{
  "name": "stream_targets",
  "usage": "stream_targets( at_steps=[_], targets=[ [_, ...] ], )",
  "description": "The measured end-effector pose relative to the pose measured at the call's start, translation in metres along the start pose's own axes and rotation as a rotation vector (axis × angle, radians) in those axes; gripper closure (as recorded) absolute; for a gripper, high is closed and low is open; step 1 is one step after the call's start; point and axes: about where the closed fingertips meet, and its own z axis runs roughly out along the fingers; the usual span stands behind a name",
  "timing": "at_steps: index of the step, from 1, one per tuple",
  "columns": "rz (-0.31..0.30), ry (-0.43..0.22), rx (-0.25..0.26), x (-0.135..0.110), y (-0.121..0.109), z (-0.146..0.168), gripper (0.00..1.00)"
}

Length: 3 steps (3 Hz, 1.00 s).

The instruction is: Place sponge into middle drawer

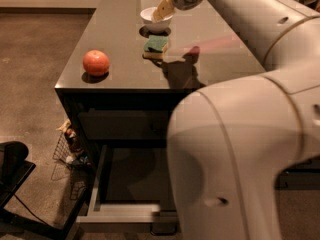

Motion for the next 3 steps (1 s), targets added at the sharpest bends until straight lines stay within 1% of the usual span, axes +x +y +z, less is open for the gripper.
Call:
stream_targets(
  at_steps=[1,2,3],
  targets=[
    [0.138,0.124,0.032,0.011,-0.003,0.003,0.00],
    [0.259,0.261,0.093,0.018,0.006,0.001,0.00],
    [0.306,0.315,0.104,0.021,0.016,0.000,0.00]
  ],
)
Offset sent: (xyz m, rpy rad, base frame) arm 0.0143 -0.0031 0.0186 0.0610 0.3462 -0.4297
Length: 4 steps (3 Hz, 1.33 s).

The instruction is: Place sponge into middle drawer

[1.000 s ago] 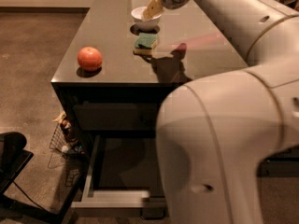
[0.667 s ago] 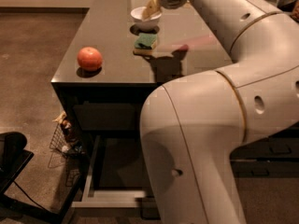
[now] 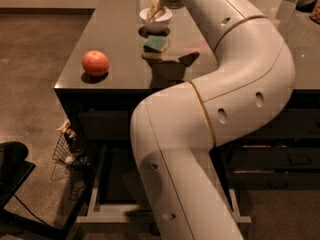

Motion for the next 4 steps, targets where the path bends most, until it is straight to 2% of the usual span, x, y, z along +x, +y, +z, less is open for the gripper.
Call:
stream_targets(
  at_steps=[1,2,3,4],
  targets=[
    [0.001,0.005,0.001,0.000,0.001,-0.001,0.00],
    [0.019,0.046,-0.027,0.013,0.009,0.021,0.00],
    [0.056,0.116,-0.113,0.035,0.035,0.065,0.00],
    [0.065,0.143,-0.160,0.042,0.053,0.084,0.00]
  ],
)
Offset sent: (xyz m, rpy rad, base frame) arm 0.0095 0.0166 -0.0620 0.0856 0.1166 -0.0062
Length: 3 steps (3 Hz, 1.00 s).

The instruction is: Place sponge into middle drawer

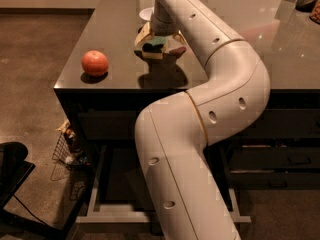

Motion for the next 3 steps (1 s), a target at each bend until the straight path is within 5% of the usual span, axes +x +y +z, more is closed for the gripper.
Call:
stream_targets(
  at_steps=[1,3],
  targets=[
    [-0.033,0.024,-0.002,0.0027,0.0231,0.0211,0.18],
    [-0.052,0.023,0.006,-0.0016,0.0326,0.0204,0.64]
  ],
)
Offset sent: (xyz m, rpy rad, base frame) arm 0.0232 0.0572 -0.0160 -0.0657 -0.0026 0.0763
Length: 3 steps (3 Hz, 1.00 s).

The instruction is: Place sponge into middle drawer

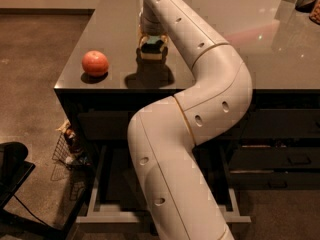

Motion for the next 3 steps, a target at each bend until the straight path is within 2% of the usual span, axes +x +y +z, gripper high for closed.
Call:
stream_targets(
  at_steps=[1,2,3],
  targets=[
    [0.000,0.000,0.000,-0.0026,0.0007,-0.0079,0.87],
    [0.000,-0.001,0.000,0.0000,0.0018,-0.0140,1.00],
    [0.000,-0.001,0.000,0.0003,0.0018,-0.0140,1.00]
  ],
)
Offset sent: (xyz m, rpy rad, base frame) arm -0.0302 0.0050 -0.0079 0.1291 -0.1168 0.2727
